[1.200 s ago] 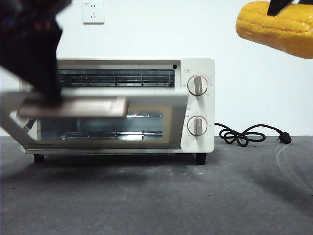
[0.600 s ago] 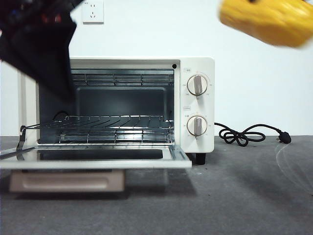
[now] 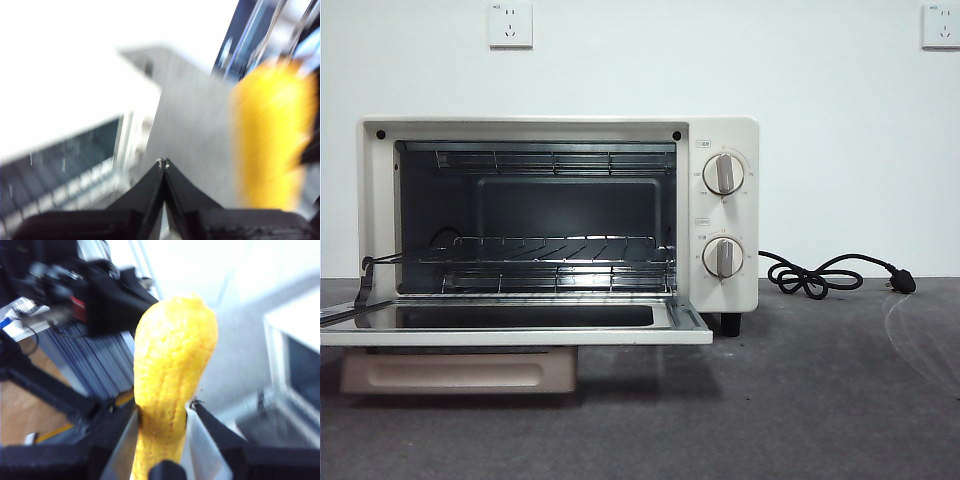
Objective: Take the corn from the table,put the corn in the oven
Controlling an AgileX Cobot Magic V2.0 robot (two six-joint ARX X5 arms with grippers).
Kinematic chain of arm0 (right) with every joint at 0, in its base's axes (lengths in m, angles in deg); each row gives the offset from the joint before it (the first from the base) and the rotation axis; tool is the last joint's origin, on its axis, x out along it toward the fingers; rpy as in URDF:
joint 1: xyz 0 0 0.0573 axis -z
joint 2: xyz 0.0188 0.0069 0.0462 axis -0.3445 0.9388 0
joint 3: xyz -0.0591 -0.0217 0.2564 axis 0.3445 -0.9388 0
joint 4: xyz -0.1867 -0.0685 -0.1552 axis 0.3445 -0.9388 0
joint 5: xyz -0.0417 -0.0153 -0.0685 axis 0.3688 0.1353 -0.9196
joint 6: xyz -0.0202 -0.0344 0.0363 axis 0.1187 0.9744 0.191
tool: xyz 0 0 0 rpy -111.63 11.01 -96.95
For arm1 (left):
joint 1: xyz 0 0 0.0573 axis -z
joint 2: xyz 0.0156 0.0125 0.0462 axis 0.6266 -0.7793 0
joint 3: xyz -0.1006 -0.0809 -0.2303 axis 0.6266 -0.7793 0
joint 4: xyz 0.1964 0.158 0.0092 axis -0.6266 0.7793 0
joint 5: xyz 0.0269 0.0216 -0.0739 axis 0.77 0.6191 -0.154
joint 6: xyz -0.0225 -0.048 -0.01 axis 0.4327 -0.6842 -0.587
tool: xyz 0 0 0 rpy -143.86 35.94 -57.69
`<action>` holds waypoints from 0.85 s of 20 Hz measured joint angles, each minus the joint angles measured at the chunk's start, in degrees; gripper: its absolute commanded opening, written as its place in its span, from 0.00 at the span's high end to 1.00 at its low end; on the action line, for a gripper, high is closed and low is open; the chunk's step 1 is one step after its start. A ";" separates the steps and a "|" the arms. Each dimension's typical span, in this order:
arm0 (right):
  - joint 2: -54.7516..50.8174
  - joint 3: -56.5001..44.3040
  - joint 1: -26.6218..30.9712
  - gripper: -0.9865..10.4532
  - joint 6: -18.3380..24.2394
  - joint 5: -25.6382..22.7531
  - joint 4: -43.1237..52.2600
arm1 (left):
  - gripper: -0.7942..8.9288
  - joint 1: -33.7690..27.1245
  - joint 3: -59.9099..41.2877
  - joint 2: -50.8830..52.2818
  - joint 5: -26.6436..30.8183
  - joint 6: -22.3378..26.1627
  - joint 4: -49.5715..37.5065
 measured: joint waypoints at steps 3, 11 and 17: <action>3.04 0.00 -3.69 0.92 1.77 -5.38 4.11 | 0.92 0.00 2.38 3.06 0.35 -0.11 0.22; 15.56 0.00 -9.68 0.92 10.25 -20.85 10.14 | 0.92 0.00 10.34 9.51 5.64 -0.09 3.17; 25.86 0.04 -10.69 0.92 18.78 -29.62 12.76 | 0.92 0.00 15.32 10.29 10.86 0.44 11.15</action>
